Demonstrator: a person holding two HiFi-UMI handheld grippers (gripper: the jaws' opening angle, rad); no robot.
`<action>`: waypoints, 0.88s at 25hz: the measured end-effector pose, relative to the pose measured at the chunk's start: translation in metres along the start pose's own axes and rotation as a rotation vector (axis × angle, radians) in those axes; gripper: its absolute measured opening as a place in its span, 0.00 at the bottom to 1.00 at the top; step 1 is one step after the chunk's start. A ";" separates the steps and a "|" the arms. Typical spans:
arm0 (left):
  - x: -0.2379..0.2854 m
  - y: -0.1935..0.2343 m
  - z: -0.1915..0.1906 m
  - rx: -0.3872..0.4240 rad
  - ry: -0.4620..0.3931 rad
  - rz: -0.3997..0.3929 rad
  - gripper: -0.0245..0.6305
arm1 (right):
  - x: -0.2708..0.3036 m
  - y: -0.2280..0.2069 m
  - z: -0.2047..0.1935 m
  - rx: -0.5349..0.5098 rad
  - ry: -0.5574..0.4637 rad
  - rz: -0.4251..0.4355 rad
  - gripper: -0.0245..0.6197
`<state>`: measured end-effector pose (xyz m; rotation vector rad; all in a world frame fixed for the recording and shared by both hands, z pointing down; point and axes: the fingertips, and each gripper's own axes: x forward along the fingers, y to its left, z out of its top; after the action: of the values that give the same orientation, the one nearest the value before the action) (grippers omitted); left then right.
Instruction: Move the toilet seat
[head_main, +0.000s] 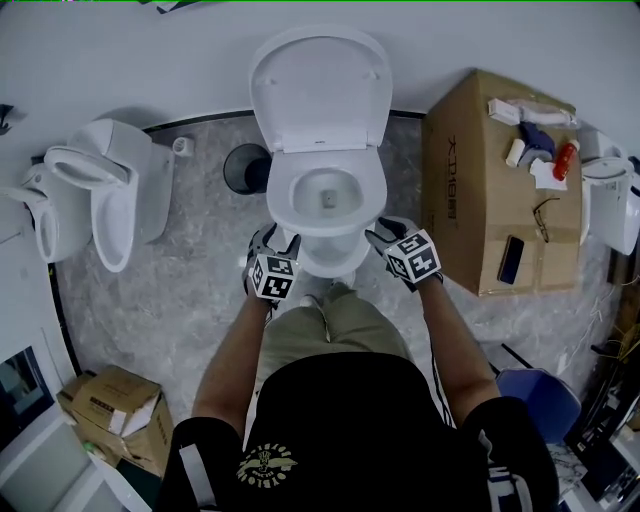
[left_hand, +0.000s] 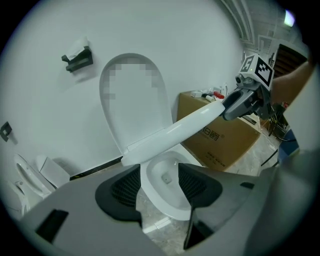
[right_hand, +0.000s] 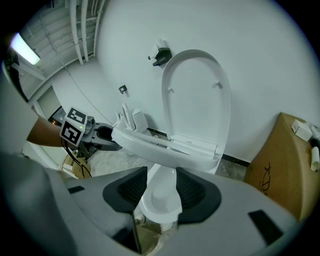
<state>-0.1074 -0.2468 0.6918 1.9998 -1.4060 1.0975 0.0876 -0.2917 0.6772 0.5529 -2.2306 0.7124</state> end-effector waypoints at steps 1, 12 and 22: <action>-0.001 0.001 0.004 -0.005 -0.007 0.010 0.43 | -0.001 -0.002 0.004 -0.003 -0.005 0.002 0.35; -0.002 0.024 0.041 -0.032 -0.025 0.062 0.42 | -0.006 -0.015 0.043 0.007 -0.053 0.014 0.35; 0.000 0.051 0.078 -0.022 -0.094 0.048 0.40 | -0.007 -0.032 0.085 0.044 -0.125 -0.031 0.35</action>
<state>-0.1275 -0.3235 0.6427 2.0363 -1.5140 1.0153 0.0678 -0.3682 0.6326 0.6688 -2.3203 0.7309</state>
